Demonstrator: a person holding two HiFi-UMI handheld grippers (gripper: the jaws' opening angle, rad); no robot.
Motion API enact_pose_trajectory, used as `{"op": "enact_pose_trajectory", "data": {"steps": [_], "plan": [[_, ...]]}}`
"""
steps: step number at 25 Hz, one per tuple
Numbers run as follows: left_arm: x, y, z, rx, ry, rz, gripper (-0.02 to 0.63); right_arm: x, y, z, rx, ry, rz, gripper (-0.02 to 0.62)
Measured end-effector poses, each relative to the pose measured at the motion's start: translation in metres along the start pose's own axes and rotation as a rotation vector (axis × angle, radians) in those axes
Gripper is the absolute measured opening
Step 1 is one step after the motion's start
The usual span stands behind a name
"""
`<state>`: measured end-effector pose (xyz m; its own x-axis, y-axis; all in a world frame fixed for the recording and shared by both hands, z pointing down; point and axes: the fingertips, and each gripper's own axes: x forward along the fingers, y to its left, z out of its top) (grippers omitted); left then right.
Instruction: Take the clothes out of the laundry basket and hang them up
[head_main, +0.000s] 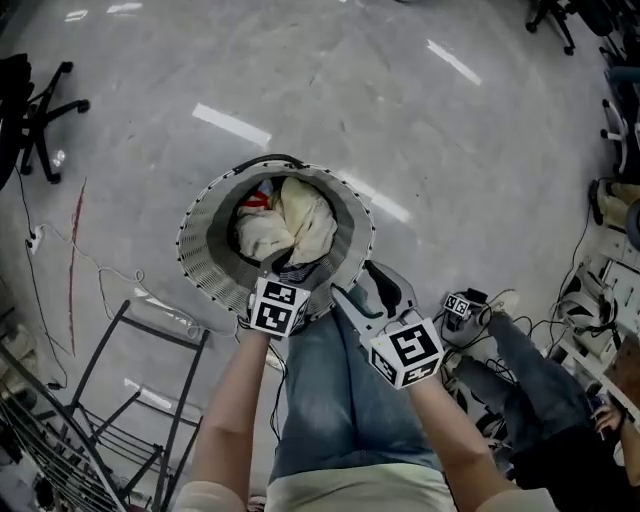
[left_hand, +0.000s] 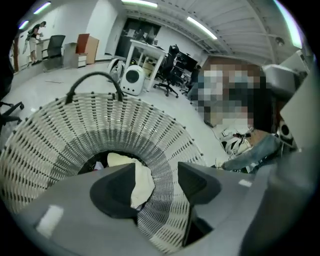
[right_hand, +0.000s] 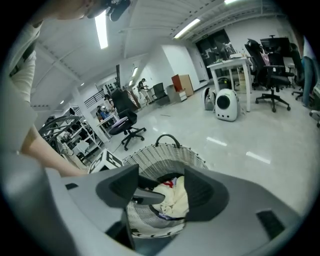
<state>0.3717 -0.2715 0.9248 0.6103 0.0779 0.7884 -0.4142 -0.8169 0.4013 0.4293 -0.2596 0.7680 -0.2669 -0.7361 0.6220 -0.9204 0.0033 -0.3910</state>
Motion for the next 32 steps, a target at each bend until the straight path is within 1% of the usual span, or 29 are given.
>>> {"op": "enact_pose_trajectory", "data": {"steps": [4,7,9,11,14,17,18,19,20,21,22,25,29,32], "plan": [[0.061,0.013,-0.024,0.051,0.073,-0.009,0.276,0.016,-0.026,-0.012,0.007,-0.023,0.010,0.273],[0.105,0.023,-0.044,0.070,0.136,-0.012,0.294,0.027,-0.042,-0.015,0.001,-0.056,0.002,0.273],[0.131,0.032,-0.059,0.063,0.178,-0.003,0.311,0.034,-0.050,-0.019,-0.007,-0.068,0.001,0.273],[0.154,0.040,-0.075,0.039,0.209,0.004,0.329,0.041,-0.055,-0.025,-0.010,-0.077,0.009,0.273],[0.179,0.052,-0.097,-0.002,0.225,0.011,0.345,0.049,-0.056,-0.032,-0.017,-0.092,0.033,0.273],[0.198,0.059,-0.122,0.011,0.256,0.023,0.342,0.050,-0.058,-0.034,-0.014,-0.105,0.043,0.271],[0.202,0.062,-0.129,0.018,0.267,0.034,0.314,0.050,-0.059,-0.034,-0.008,-0.110,0.042,0.270],[0.202,0.063,-0.132,0.012,0.274,0.048,0.219,0.049,-0.060,-0.034,-0.001,-0.114,0.040,0.270],[0.199,0.065,-0.132,-0.007,0.275,0.062,0.097,0.049,-0.060,-0.034,0.005,-0.116,0.037,0.270],[0.195,0.065,-0.129,-0.037,0.268,0.071,0.043,0.048,-0.060,-0.034,0.010,-0.115,0.033,0.268],[0.190,0.064,-0.123,-0.070,0.253,0.075,0.033,0.047,-0.059,-0.034,0.013,-0.110,0.030,0.268],[0.160,0.057,-0.094,-0.147,0.183,0.076,0.026,0.039,-0.051,-0.032,0.023,-0.086,0.027,0.267],[0.098,0.051,-0.047,-0.209,0.062,0.087,0.025,0.022,-0.030,-0.019,0.039,-0.065,0.020,0.267],[0.042,0.040,-0.012,-0.324,-0.055,0.065,0.025,0.005,-0.012,-0.003,0.024,-0.046,0.021,0.267]]}}
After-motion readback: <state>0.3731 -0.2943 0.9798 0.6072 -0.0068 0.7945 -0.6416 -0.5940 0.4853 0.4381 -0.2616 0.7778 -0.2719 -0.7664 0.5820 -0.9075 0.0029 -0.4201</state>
